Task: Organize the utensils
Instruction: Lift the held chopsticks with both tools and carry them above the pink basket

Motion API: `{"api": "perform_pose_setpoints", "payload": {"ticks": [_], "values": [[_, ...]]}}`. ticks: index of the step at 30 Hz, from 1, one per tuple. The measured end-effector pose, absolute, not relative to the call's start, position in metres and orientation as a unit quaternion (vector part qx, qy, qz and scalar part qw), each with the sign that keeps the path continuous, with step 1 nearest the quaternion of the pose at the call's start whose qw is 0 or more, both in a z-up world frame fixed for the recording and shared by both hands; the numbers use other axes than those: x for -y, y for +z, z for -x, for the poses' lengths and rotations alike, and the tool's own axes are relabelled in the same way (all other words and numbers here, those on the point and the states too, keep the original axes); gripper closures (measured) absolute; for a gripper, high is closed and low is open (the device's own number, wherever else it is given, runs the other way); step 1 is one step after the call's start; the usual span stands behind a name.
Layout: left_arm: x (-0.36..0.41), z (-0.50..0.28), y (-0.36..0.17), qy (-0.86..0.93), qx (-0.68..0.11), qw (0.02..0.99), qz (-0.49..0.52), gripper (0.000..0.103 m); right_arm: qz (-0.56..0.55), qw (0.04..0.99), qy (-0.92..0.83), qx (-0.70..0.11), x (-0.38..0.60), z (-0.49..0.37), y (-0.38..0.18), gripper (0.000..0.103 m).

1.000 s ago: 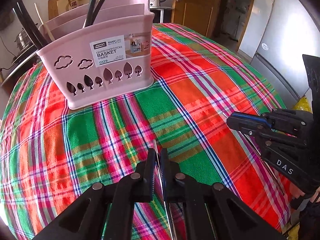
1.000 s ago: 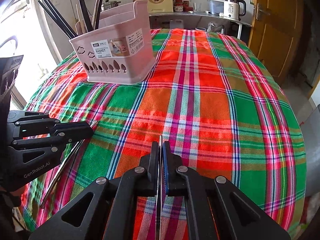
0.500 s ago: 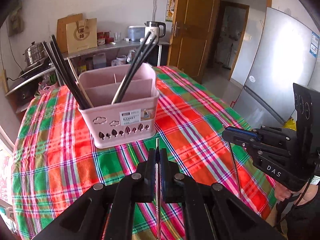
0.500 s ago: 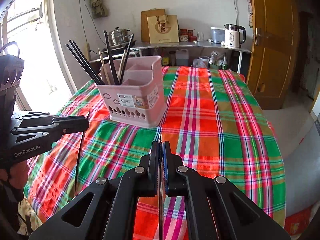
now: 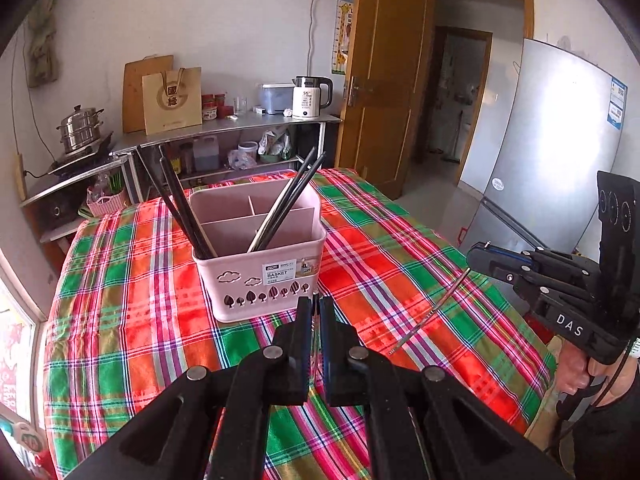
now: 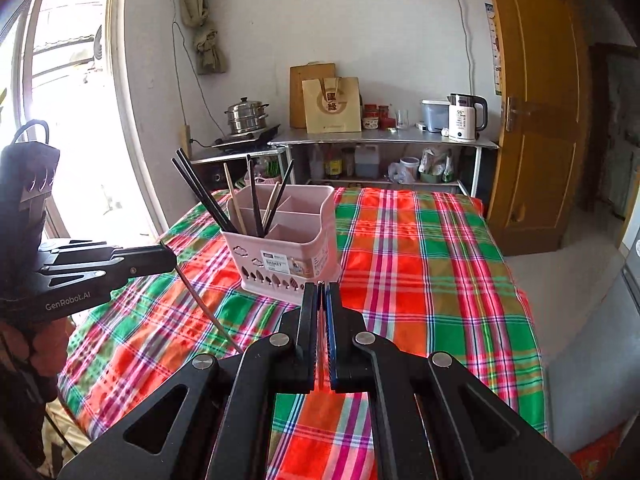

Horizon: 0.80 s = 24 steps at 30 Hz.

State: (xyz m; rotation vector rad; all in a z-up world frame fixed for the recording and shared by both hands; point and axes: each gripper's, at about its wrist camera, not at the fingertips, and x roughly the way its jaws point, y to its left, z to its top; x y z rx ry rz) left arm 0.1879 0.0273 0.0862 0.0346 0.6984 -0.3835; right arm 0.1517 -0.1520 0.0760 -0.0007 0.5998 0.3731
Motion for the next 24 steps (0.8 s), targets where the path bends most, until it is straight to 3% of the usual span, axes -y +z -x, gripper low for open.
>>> {"api": "perform_pose_setpoints", "payload": {"ticks": [16, 24], "values": [[-0.047, -0.179, 0.099, -0.186, -0.336, 0.923, -0.01, 0.1, -0.001, 0.938, 0.195, -0.285, 0.147, -0.148, 0.086, 0.099], [-0.073, -0.187, 0.131, -0.174, -0.318, 0.932, 0.004, 0.1, -0.011, 0.939, 0.214, -0.27, 0.138, -0.16, 0.103, 0.099]]}}
